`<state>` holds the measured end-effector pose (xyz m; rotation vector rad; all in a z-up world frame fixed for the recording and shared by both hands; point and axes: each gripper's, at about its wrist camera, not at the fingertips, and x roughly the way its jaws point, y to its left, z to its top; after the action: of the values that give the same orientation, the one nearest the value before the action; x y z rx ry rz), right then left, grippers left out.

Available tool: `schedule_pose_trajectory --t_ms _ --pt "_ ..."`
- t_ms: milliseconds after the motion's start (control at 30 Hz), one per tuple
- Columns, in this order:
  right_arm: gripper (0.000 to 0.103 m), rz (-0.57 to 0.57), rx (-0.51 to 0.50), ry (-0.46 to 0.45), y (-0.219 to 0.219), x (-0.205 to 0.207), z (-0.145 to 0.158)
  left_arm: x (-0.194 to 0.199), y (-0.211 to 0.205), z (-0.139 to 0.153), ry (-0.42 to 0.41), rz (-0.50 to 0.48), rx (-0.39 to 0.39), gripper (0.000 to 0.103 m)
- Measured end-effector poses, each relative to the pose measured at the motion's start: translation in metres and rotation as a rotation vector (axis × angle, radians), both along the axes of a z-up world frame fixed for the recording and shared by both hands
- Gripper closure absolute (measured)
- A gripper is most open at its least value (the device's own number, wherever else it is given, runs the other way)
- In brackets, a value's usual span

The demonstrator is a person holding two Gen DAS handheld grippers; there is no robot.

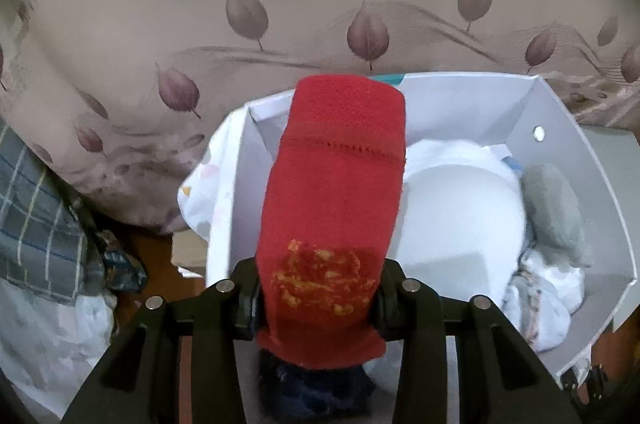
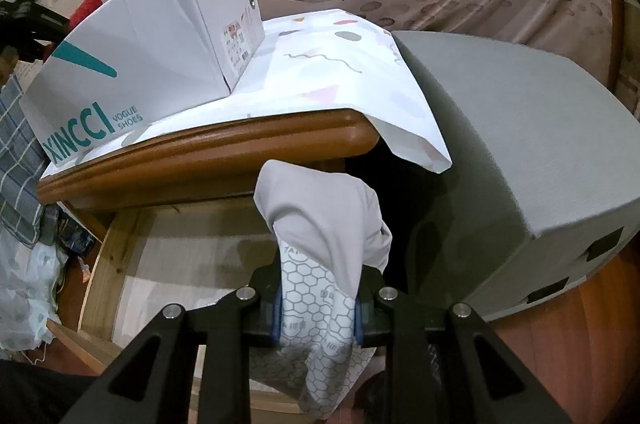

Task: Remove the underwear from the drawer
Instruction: 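Lower the red sock into the box and open the left tool, then move the left tool away while the right tool carries the grey cloth to the box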

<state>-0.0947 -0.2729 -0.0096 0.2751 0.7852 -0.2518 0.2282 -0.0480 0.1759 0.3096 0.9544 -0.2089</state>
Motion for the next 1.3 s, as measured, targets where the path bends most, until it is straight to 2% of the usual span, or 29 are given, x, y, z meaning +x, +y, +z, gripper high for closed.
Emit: schedule_pose_trajectory --t_ms 200,367,433,500,633,833,933,1067,1300 --pt "0.079 0.002 0.005 0.005 0.0 0.0 -0.002 0.01 0.002 -0.004 0.003 0.025 -0.015 0.06" --pt "0.079 0.003 0.003 0.007 0.0 0.001 -0.002 0.011 -0.003 -0.003 -0.027 0.027 0.025 0.05" --pt "0.079 0.003 0.002 0.008 0.0 0.001 -0.002 0.01 -0.003 -0.003 -0.033 0.04 0.04 0.041" --pt "0.079 0.002 0.004 0.007 0.0 0.001 -0.002 0.009 -0.002 -0.001 -0.034 0.04 0.032 0.039" --pt "0.079 0.004 0.004 0.005 0.0 0.0 -0.002 0.007 -0.001 0.002 -0.021 0.046 -0.001 0.029" --pt "0.079 0.007 0.002 0.006 0.0 0.0 -0.002 0.0 -0.003 0.012 -0.037 0.048 0.002 0.019" --pt "0.079 0.008 0.003 0.003 0.001 -0.001 -0.001 -0.008 -0.002 0.019 -0.061 0.041 0.012 0.017" --pt "0.079 0.008 0.001 -0.003 0.001 -0.001 0.0 -0.023 0.007 0.029 -0.074 0.05 -0.028 0.017" --pt "0.079 0.017 -0.008 -0.008 0.004 -0.001 0.001 -0.094 0.043 0.048 -0.223 0.115 -0.113 0.015"
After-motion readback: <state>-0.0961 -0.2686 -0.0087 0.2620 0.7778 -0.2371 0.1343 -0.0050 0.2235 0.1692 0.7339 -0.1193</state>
